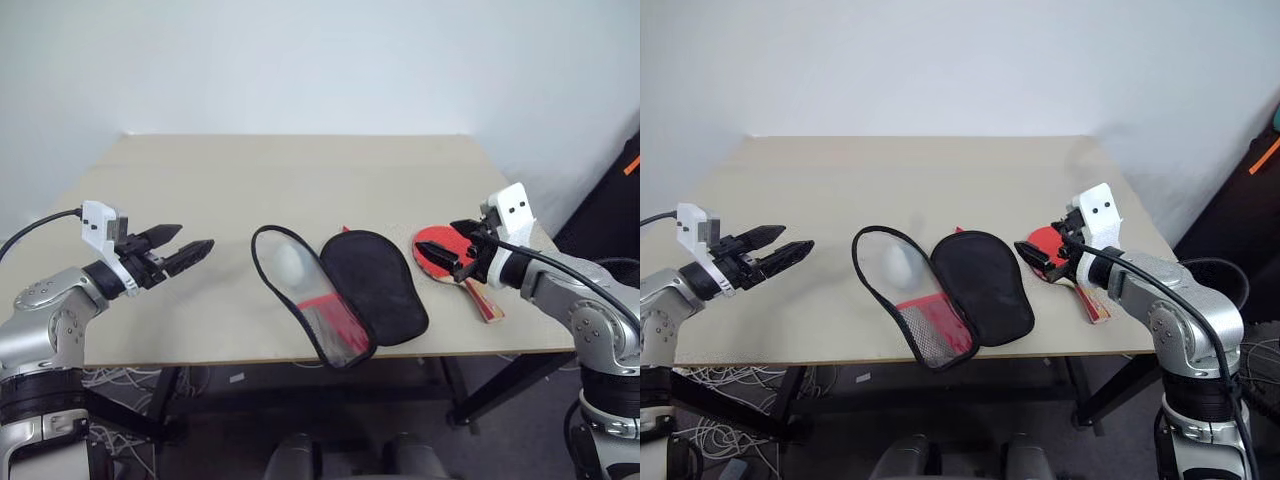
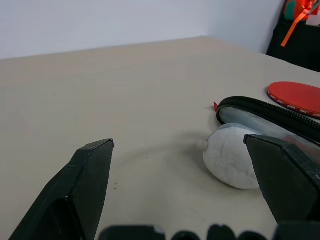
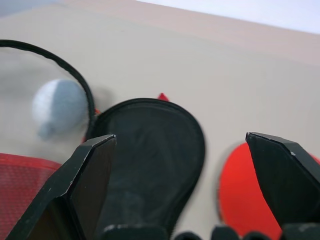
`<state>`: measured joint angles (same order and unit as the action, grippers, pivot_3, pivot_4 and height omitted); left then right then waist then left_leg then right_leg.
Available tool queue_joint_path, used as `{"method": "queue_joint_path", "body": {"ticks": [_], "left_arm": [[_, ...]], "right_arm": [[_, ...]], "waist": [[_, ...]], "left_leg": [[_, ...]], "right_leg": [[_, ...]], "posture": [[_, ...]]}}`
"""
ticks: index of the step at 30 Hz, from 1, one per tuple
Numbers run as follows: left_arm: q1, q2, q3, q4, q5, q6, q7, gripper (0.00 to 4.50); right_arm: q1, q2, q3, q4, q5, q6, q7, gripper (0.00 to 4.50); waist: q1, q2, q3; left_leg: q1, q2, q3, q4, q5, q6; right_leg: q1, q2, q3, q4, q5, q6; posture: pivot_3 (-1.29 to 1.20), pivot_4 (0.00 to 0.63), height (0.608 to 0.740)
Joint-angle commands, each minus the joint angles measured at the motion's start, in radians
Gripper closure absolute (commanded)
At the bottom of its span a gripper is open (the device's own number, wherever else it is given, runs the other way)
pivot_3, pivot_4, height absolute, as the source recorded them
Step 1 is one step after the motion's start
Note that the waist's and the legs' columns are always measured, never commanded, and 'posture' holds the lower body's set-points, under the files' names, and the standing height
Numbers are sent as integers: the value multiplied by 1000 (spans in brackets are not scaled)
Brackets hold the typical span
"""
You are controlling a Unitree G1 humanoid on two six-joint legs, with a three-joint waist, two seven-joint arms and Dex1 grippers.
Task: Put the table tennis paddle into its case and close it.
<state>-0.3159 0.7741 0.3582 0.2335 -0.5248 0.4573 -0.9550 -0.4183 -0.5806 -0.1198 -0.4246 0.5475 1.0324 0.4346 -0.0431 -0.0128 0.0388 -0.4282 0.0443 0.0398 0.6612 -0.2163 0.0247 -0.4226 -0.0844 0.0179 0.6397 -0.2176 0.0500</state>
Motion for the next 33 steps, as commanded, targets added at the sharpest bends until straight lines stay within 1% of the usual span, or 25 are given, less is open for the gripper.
{"method": "queue_joint_path", "body": {"ticks": [1,4,8,13,18,23,33], "left_arm": [[-21,3,-30,-86,-8,-24,-38,52],[-11,28,-62,-141,-13,2,-78,52],[-5,56,-92,-196,-11,16,-123,52],[-24,85,-91,-197,-14,11,-172,52],[-48,110,-90,-137,15,-37,-206,52],[-29,105,-85,-144,13,-55,-203,52],[55,95,-55,-192,-1,-76,-173,52]], "right_arm": [[13,-59,-21,3,-33,-85,47,0],[36,-118,-6,45,-61,-140,104,0],[42,-185,-8,169,-103,-196,160,0],[0,-211,-12,357,-153,-186,145,0],[-48,-197,59,490,-210,-181,160,0],[-59,-167,109,576,-258,-182,153,0],[12,-66,135,567,-294,-146,91,0]], "waist": [[0,0,0],[-1,-1,0],[-2,0,0],[-2,0,0],[-2,0,0],[-1,0,0],[-2,0,0]], "left_leg": [[0,0,0,0,0,0],[0,0,0,0,0,0],[1,0,1,0,0,0],[1,0,1,0,0,0],[1,0,1,0,0,0],[0,0,1,0,0,0],[0,0,1,0,0,1]], "right_leg": [[0,0,0,0,0,0],[0,0,0,0,0,0],[0,0,0,0,0,0],[0,0,0,0,-2,-1],[-1,0,1,0,-3,0],[0,0,1,0,-3,0],[-1,0,2,0,-1,2]], "posture": [[0,0,740],[0,0,740],[0,0,740],[0,0,740],[0,0,740],[0,0,740],[0,0,740]]}}
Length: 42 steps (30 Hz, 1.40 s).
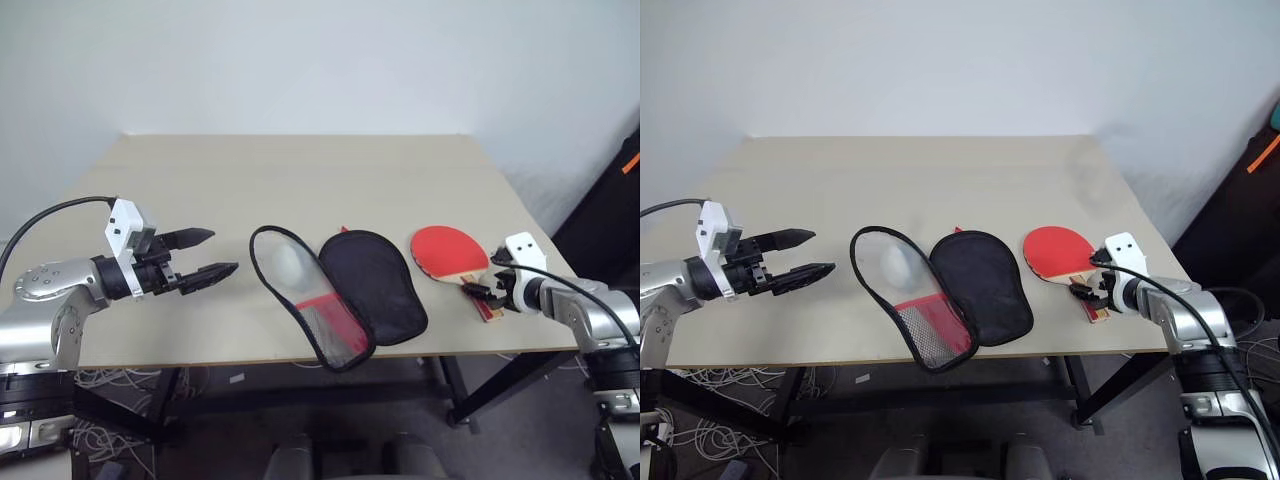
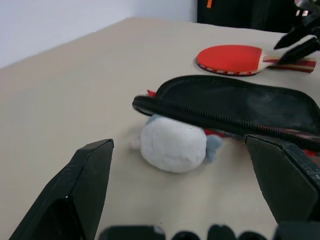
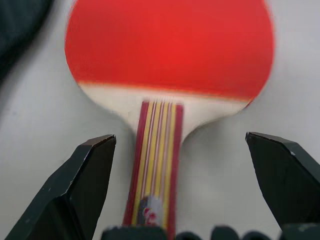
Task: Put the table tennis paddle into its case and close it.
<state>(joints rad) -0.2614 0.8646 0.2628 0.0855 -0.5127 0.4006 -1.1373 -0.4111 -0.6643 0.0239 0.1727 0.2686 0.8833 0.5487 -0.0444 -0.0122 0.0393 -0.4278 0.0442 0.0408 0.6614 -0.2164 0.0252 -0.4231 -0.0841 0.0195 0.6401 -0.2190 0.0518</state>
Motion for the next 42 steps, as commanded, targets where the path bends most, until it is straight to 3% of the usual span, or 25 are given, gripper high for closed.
{"method": "queue_joint_path", "body": {"ticks": [1,2,5,13,14,21,31,42], "left_arm": [[5,6,44,-46,-15,-19,11,52],[9,7,46,-47,-16,-20,12,52],[8,8,48,-39,-12,-26,14,0],[-8,-7,31,-12,-1,-44,22,0],[-11,-11,27,-10,1,-46,25,0],[-19,-27,12,4,14,-60,32,0],[-21,-30,7,1,26,-60,37,0],[-14,-23,9,-8,25,-53,47,0]], "right_arm": [[12,27,-8,-35,-17,6,-28,0],[17,36,-8,-40,-20,8,-35,0],[25,63,-10,-47,-30,9,-62,551],[10,108,-42,-41,-55,-6,-133,3275],[-4,118,-59,-31,-60,-21,-159,3387],[-88,225,-133,-96,-29,-51,-254,3387],[-97,412,1,-354,-5,163,-306,3387],[-21,486,87,-412,-30,280,-367,3387]], "waist": [[0,0,0],[0,0,0],[-1,-1,-1],[-5,-1,-1],[-5,-1,-1],[-8,0,0],[1,0,0],[-1,0,0]], "left_leg": [[0,0,0,0,0,0],[0,0,0,0,0,0],[0,0,0,0,0,0],[2,0,0,0,0,0],[2,0,0,0,0,0],[2,0,1,0,0,0],[0,1,0,0,0,0],[-1,1,1,-1,0,0]], "right_leg": [[0,0,0,0,0,0],[0,0,0,0,0,0],[0,0,0,0,0,0],[2,0,0,0,0,0],[2,0,0,0,0,0],[1,0,0,1,0,0],[-1,1,0,1,2,-3],[-2,0,0,1,2,-3]], "posture": [[0,0,740],[0,0,740],[0,0,740],[0,0,740],[0,0,740],[0,0,740],[0,0,740],[0,0,740]]}}
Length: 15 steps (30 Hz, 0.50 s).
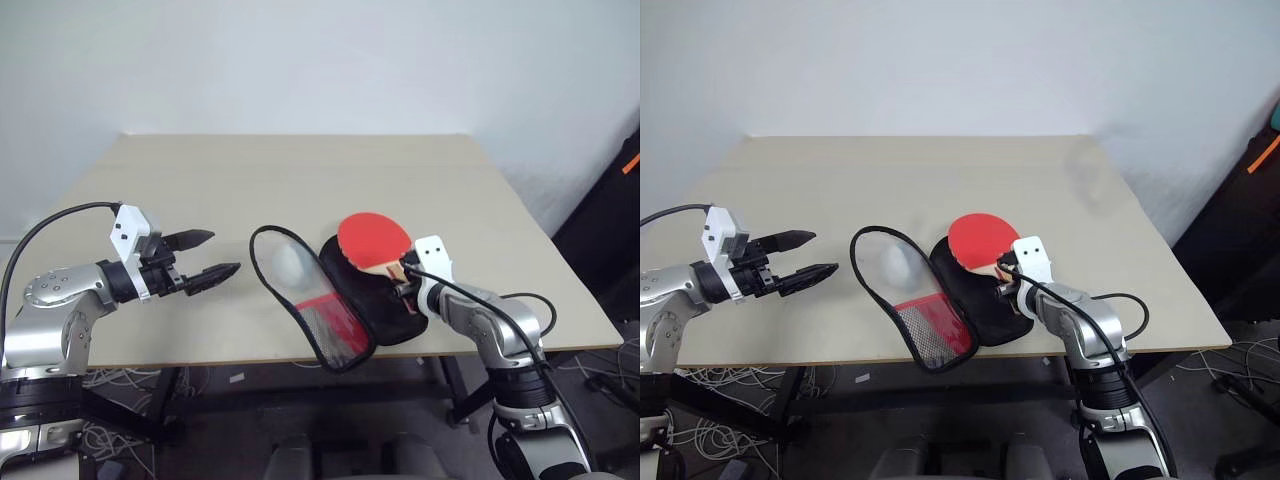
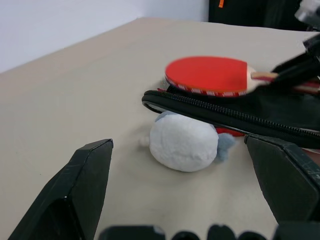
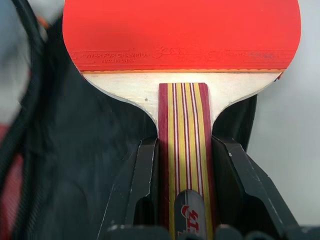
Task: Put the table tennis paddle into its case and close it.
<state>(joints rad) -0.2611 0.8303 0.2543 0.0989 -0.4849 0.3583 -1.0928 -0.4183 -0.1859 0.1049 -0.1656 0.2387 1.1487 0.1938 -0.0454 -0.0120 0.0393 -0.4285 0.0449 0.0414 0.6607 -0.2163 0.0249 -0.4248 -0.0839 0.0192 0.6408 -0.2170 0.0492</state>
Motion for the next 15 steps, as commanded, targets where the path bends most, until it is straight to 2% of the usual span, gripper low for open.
{"method": "queue_joint_path", "body": {"ticks": [1,15], "left_arm": [[-16,11,17,-22,-2,-10,3,0],[-41,9,2,-12,5,-9,3,0]], "right_arm": [[-10,10,12,-77,-1,23,-10,3387],[-17,20,68,-112,-3,53,8,3387]], "waist": [[0,0,0],[0,0,0]], "left_leg": [[0,0,0,0,0,0],[0,0,0,0,0,0]], "right_leg": [[0,0,0,0,0,0],[0,0,0,0,0,0]], "posture": [[0,0,740],[0,0,740]]}}
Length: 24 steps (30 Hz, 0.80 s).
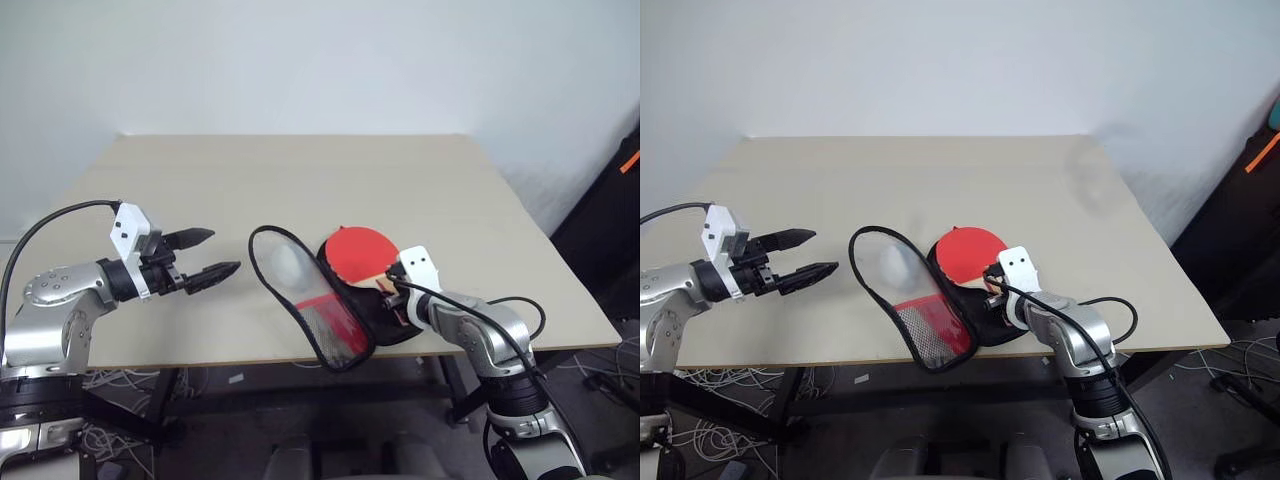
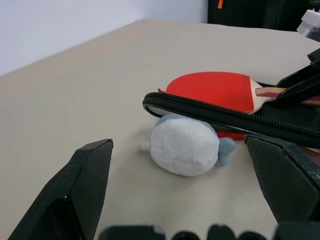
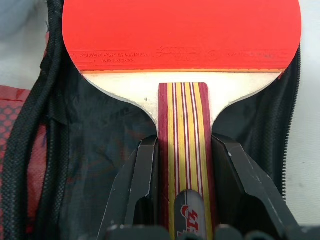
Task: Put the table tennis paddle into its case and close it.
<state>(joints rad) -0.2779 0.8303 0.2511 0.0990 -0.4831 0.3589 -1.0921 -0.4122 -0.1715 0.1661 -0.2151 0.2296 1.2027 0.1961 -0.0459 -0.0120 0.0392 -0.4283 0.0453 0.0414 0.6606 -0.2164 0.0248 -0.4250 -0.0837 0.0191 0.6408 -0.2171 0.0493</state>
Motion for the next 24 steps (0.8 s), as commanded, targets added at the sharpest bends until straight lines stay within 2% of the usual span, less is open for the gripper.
{"method": "queue_joint_path", "body": {"ticks": [1,8,21,24], "left_arm": [[-26,8,5,-11,3,-10,3,0],[-28,6,3,-10,5,-9,2,0],[-28,8,4,-11,6,-8,2,0],[-30,8,3,-10,7,-10,3,0]], "right_arm": [[-19,3,11,-67,7,6,8,3387],[-5,-15,39,-128,19,37,35,3387],[7,-20,43,-100,-11,52,15,3387],[4,-21,40,-94,-14,53,13,2350]], "waist": [[0,0,0],[0,0,0],[0,0,0],[0,0,0]], "left_leg": [[0,0,0,0,0,0],[0,0,0,0,0,0],[0,0,0,0,0,0],[0,0,0,0,0,0]], "right_leg": [[0,0,0,0,0,0],[0,0,0,0,0,0],[0,0,0,0,0,0],[0,0,0,0,0,0]], "posture": [[0,0,740],[0,0,740],[0,0,740],[0,0,740]]}}
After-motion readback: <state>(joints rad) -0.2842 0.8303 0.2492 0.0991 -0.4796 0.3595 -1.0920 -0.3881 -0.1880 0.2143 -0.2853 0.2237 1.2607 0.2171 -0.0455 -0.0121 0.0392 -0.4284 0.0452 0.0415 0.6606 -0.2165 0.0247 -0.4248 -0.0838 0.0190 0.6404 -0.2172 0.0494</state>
